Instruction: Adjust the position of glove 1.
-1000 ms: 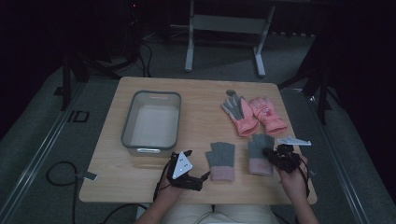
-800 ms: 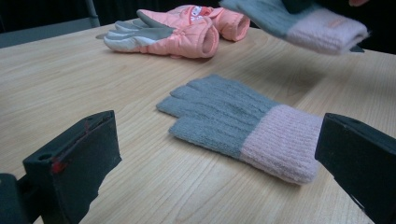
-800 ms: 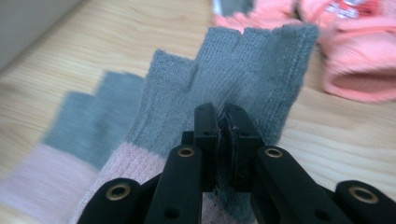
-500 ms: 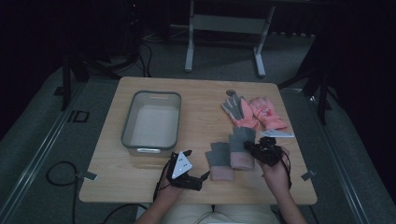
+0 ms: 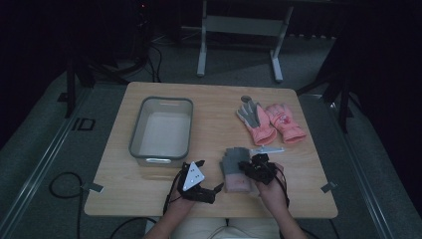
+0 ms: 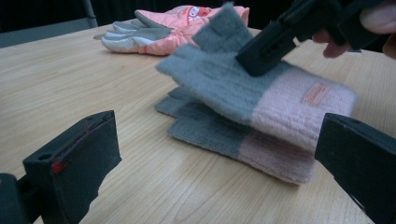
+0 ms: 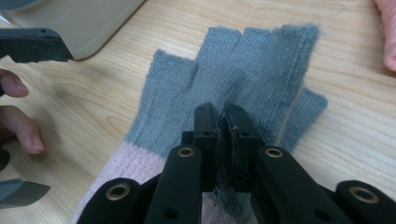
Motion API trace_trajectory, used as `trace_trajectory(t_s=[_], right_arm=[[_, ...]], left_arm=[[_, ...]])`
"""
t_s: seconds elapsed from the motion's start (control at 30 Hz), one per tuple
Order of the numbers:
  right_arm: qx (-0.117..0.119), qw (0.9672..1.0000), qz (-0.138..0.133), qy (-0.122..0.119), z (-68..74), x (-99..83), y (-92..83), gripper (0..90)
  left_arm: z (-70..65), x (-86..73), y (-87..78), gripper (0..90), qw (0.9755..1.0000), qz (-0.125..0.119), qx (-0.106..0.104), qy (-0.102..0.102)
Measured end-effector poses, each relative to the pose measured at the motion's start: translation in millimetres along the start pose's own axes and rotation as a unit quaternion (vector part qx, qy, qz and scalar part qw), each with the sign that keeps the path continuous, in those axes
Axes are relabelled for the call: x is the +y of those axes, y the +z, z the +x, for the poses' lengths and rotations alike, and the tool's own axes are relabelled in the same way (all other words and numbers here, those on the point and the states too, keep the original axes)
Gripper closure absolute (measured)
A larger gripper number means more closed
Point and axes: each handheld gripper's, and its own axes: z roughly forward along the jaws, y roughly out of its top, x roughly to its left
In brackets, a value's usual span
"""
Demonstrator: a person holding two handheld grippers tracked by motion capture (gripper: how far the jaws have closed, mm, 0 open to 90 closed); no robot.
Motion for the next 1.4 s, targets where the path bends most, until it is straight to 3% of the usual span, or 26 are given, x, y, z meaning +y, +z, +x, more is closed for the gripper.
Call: trace_trajectory(t_s=[0.4, 0.67, 0.83, 0.93, 0.97, 1.0, 1.07, 1.17, 1.23, 1.3, 1.4], right_arm=[[0.005, 0.9997, 0.024, 0.009, -7.2, -8.7, 21.1, 82.8], [0.01, 0.9996, 0.024, 0.01, -11.9, -14.4, 27.4, 75.1], [0.024, 0.999, -0.004, 0.036, -16.9, -14.1, 15.9, 67.6], [0.013, 0.9995, -0.017, 0.024, -20.0, -8.8, 4.1, 65.0], [0.007, 0.9995, -0.024, 0.021, -23.9, -6.3, -1.6, 63.6], [-0.002, 0.999, -0.033, 0.031, -33.7, -2.8, -10.9, 63.6], [-0.006, 0.9988, -0.037, 0.032, -39.9, -1.4, -15.0, 63.4], [-0.013, 0.9983, -0.049, 0.027, -46.5, -1.1, -21.3, 63.5], [-0.016, 0.9983, -0.053, 0.017, -47.8, -0.7, -23.7, 63.4], [-0.015, 0.9984, -0.052, 0.015, -49.5, 1.0, -24.2, 63.5], [-0.012, 0.9985, -0.05, 0.016, -53.1, 5.8, -21.3, 63.6]], left_arm=[[-0.3, 0.3, 0.8, 0.0, 1.0, 0.003, -0.007, 0.005], [-2.1, 1.3, 3.1, 0.0, 0.9998, 0.014, 0.012, 0.006], [-4.8, 1.4, 2.7, 0.0, 0.9997, 0.003, 0.011, 0.02], [-7.1, 4.3, 2.9, 0.0, 0.9994, 0.0, 0.01, 0.032], [-9.4, 8.3, 1.7, 0.0, 0.9994, -0.009, -0.001, 0.032], [-9.8, 10.0, 2.0, 0.0, 0.9994, -0.01, -0.003, 0.033], [-10.9, 14.6, 2.4, 3.5, 0.9995, -0.004, -0.008, 0.031], [-13.2, 22.6, 4.4, 8.8, 0.9982, -0.002, -0.059, -0.004], [-14.9, 28.3, 6.3, 8.8, 0.9961, 0.014, -0.085, -0.019], [-20.1, 34.2, 9.9, 8.9, 0.9967, 0.04, -0.07, -0.009], [-25.4, 37.8, 15.5, 8.8, 0.9927, 0.054, -0.102, 0.035]])
